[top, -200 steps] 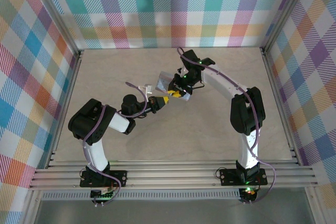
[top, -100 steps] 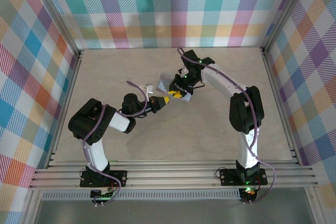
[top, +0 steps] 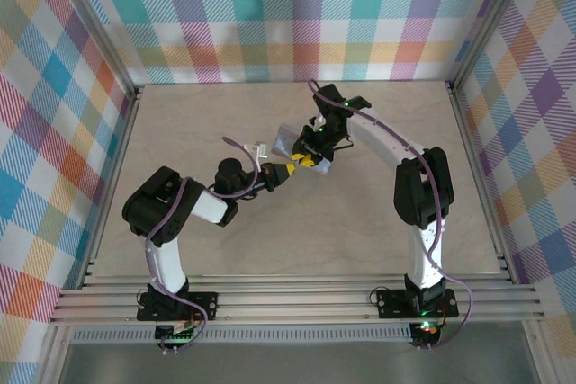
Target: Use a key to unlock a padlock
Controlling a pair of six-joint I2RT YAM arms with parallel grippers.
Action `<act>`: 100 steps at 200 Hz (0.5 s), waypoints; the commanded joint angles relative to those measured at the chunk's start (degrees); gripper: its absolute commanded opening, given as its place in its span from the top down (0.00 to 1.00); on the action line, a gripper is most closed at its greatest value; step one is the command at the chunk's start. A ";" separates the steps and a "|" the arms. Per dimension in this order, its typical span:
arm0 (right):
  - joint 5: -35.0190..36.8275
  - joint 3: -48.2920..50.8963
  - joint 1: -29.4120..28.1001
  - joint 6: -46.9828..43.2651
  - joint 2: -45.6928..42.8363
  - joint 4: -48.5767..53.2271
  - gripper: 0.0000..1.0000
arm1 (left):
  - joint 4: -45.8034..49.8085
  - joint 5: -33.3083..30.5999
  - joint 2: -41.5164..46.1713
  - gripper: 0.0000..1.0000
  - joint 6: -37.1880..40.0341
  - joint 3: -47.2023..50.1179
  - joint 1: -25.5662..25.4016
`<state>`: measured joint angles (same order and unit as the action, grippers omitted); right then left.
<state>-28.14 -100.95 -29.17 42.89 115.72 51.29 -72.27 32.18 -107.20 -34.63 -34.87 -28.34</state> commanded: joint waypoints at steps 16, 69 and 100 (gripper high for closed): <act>-5.61 -0.12 -1.46 0.01 0.12 1.36 1.00 | 0.51 -3.95 2.90 1.00 3.80 -2.08 -2.59; -5.91 1.58 -1.84 0.28 -0.30 -0.24 1.00 | -1.12 -4.44 1.62 1.00 1.29 -1.97 -2.78; -4.17 4.62 -2.95 -0.21 -1.19 -2.52 1.00 | -1.21 -6.00 2.46 1.00 2.14 1.57 -3.69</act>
<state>-28.42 -99.13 -29.04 43.05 115.74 50.04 -70.06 27.70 -106.37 -33.21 -34.74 -30.15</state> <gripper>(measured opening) 0.239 0.045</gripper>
